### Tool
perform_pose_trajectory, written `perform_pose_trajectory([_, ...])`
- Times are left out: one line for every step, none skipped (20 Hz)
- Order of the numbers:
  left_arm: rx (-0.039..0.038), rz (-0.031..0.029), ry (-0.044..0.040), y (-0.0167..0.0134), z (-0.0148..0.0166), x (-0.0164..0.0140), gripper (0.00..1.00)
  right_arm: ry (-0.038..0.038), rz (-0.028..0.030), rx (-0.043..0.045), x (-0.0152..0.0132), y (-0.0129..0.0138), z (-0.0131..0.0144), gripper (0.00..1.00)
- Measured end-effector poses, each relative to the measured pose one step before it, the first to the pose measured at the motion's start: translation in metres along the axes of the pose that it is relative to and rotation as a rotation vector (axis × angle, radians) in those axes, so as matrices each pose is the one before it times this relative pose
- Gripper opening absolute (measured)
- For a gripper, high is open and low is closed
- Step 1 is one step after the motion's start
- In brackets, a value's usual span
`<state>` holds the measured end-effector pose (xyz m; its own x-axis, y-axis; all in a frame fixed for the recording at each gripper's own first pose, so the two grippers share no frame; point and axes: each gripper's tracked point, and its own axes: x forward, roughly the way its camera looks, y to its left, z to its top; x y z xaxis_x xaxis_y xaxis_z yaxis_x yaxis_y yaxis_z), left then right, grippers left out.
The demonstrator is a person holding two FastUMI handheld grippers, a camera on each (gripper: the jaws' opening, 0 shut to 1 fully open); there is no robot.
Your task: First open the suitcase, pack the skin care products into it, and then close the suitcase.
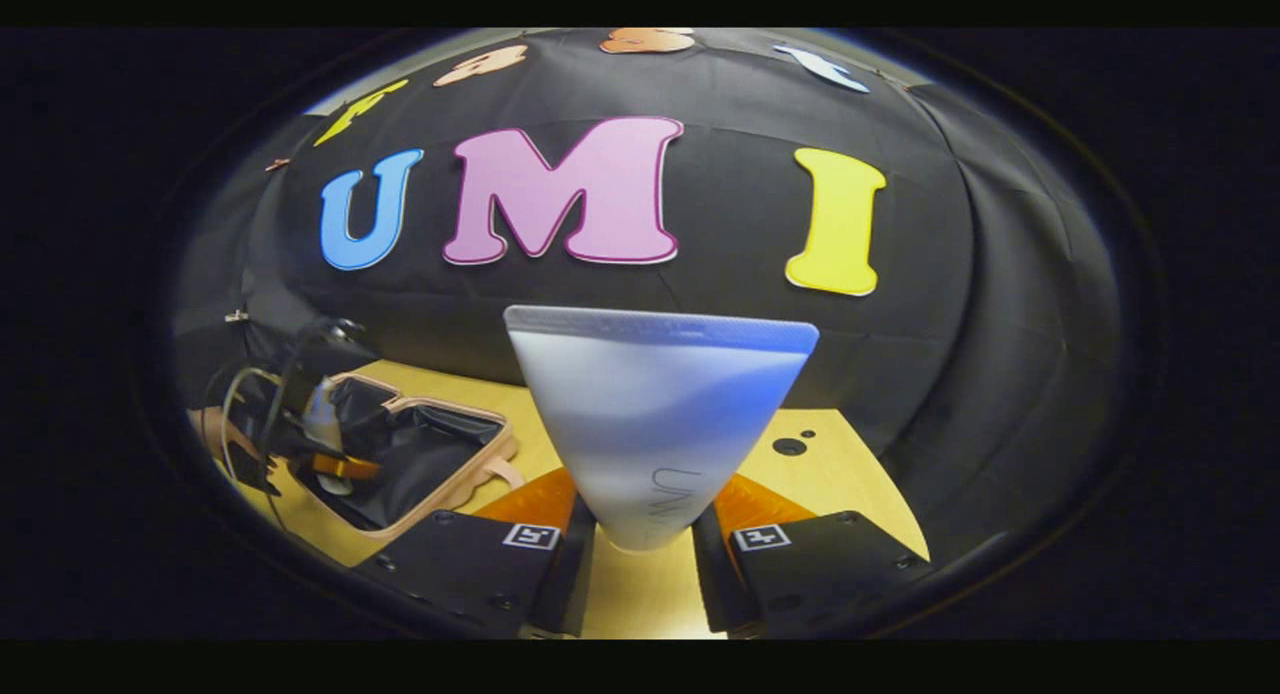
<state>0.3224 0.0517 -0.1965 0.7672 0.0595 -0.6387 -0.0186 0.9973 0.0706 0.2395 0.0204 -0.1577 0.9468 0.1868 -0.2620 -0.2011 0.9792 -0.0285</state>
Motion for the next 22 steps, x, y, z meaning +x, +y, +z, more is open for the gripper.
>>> perform_pose_trajectory([0.01891, 0.00941, 0.02098, 0.00191, 0.00003, 0.00771, 0.68, -0.00925, 0.01107, 0.00835, 0.00086, 0.00732, 0.00390, 0.48])
perform_pose_trajectory([0.00530, 0.01122, 0.03378, 0.00129, -0.00131, 0.00692, 0.67, -0.00255, 0.01697, 0.00711, 0.00067, 0.00995, 0.00257, 0.48])
perform_pose_trajectory([0.00002, -0.00691, 0.03966, -0.00252, -0.00334, 0.00747, 0.67, 0.00541, 0.01709, 0.00118, 0.00099, 0.00930, 0.00011, 0.48])
perform_pose_trajectory([-0.00787, 0.00422, 0.03368, 0.00067, -0.00004, 0.00369, 0.67, 0.00696, 0.01578, -0.00234, 0.00107, 0.00944, 0.00033, 0.48])
perform_pose_trajectory([-0.00465, -0.00782, 0.00945, -0.00159, 0.00589, 0.00309, 0.66, 0.00465, 0.01548, -0.00001, 0.00033, 0.00879, -0.00024, 0.48])
perform_pose_trajectory([-0.00655, -0.00319, 0.00182, 0.00199, 0.00674, 0.00088, 0.65, 0.00801, 0.01590, 0.00334, 0.00073, 0.00964, -0.00093, 0.48])
perform_pose_trajectory([-0.00294, 0.01097, 0.01176, 0.00425, 0.00341, 0.00103, 0.65, 0.00860, 0.01190, 0.00174, 0.00075, 0.00834, -0.00101, 0.47])
perform_pose_trajectory([-0.00921, 0.00954, 0.00257, 0.00344, 0.00244, 0.00032, 0.65, 0.00670, 0.01069, 0.00068, 0.00143, 0.00739, -0.00060, 0.48])
perform_pose_trajectory([0.00332, 0.01329, -0.00346, 0.00531, 0.00230, -0.00100, 0.62, 0.00822, 0.01085, 0.00113, 0.00092, 0.00833, -0.00078, 0.48])
perform_pose_trajectory([-0.00308, 0.00906, -0.01232, 0.00434, 0.00081, -0.00293, 0.65, 0.01181, 0.01176, 0.00229, 0.00258, 0.00840, -0.00183, 0.48])
perform_pose_trajectory([-0.01305, -0.00712, -0.02789, 0.00174, 0.00185, -0.00735, 0.66, 0.01431, 0.01554, 0.00399, 0.00255, 0.00846, -0.00176, 0.43])
perform_pose_trajectory([-0.02936, -0.02523, -0.05527, -0.00059, 0.00747, -0.01144, 0.68, 0.01819, 0.01703, 0.00609, 0.00310, 0.01072, -0.00136, 0.43])
perform_pose_trajectory([-0.03003, -0.03671, -0.06609, -0.00229, 0.00870, -0.01755, 0.72, 0.01268, 0.01590, 0.00487, 0.00322, 0.01107, -0.00194, 0.47])
perform_pose_trajectory([-0.02958, -0.03056, -0.07822, 0.00089, 0.00902, -0.02099, 0.77, 0.01480, 0.01268, 0.00294, 0.00281, 0.01101, -0.00243, 0.48])
perform_pose_trajectory([-0.01975, -0.01223, -0.07220, 0.00534, 0.01083, -0.02561, 0.85, 0.02051, 0.00921, -0.01024, 0.00711, 0.01142, -0.00418, 0.48])
perform_pose_trajectory([0.00532, 0.02960, -0.07122, 0.01219, 0.00804, -0.02321, 0.92, 0.02987, 0.00261, -0.01239, 0.00848, 0.00983, -0.00575, 0.47])
perform_pose_trajectory([0.02929, 0.03135, -0.06625, 0.01403, 0.00910, -0.02283, 0.97, 0.02456, 0.01095, -0.00528, 0.00632, 0.01178, -0.00571, 0.47])
perform_pose_trajectory([0.03830, 0.02326, -0.05777, 0.01555, 0.00724, -0.02107, 0.98, 0.01630, 0.01087, -0.00227, 0.00816, 0.01394, -0.00386, 0.47])
perform_pose_trajectory([0.03456, 0.01516, -0.03724, 0.01484, 0.00267, -0.01831, 0.99, 0.01998, 0.00635, 0.00093, 0.00896, 0.01278, -0.00522, 0.48])
perform_pose_trajectory([0.02014, 0.00674, -0.02688, 0.01004, 0.00014, -0.01705, 0.99, 0.02698, 0.00511, 0.00901, 0.00910, 0.01029, -0.00681, 0.48])
perform_pose_trajectory([-0.00176, -0.00360, -0.01736, 0.00349, -0.00082, -0.01881, 0.99, 0.03149, 0.00485, 0.02497, 0.01174, 0.01001, -0.00815, 0.48])
perform_pose_trajectory([-0.02781, -0.01898, -0.02135, 0.00081, -0.00029, -0.01656, 0.99, 0.05979, 0.01325, 0.05938, 0.00855, 0.01088, -0.01157, 0.48])
